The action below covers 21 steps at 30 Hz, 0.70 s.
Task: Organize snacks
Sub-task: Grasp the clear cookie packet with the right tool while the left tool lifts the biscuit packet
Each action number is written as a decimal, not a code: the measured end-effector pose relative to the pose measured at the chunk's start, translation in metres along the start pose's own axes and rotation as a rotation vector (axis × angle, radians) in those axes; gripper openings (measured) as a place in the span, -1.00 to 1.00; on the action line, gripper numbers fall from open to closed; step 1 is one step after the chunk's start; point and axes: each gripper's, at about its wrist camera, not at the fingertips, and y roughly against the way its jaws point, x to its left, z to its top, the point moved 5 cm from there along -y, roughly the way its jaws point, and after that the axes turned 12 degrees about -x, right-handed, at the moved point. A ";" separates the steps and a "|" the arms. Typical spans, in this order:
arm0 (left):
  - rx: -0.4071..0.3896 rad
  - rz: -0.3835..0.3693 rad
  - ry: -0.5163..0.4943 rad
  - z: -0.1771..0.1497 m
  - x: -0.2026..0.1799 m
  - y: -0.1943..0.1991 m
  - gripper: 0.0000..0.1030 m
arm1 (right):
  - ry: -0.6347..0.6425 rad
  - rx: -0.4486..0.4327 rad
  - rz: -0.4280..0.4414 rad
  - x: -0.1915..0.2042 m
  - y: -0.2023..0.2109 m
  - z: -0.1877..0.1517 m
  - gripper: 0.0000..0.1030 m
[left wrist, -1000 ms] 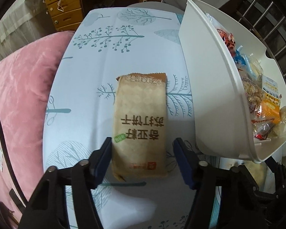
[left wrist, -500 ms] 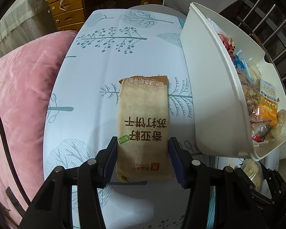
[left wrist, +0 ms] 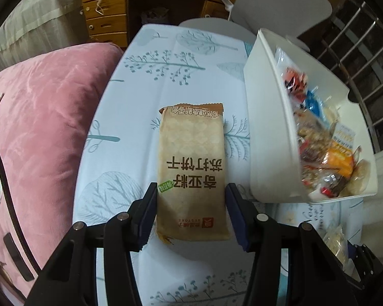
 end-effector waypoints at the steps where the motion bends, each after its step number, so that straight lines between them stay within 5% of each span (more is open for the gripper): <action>1: -0.003 0.004 0.006 0.001 0.000 0.004 -0.01 | 0.017 -0.012 0.010 0.001 0.008 0.003 -0.12; 9: -0.026 0.028 0.064 0.022 -0.005 0.046 -0.01 | 0.086 -0.118 0.084 -0.012 0.060 0.042 -0.12; 10: -0.037 0.027 0.058 0.026 -0.008 0.052 -0.10 | 0.094 -0.132 0.092 -0.015 0.066 0.047 -0.12; 11: -0.053 0.028 0.046 0.032 -0.012 0.059 -0.51 | 0.103 -0.151 0.101 -0.019 0.073 0.056 -0.12; 16: -0.074 -0.063 0.058 0.048 -0.034 0.078 -0.61 | 0.118 -0.243 0.108 -0.037 0.097 0.087 -0.12; 21: -0.054 -0.064 0.067 0.046 -0.048 0.077 -0.62 | 0.123 -0.305 0.098 -0.055 0.106 0.116 -0.12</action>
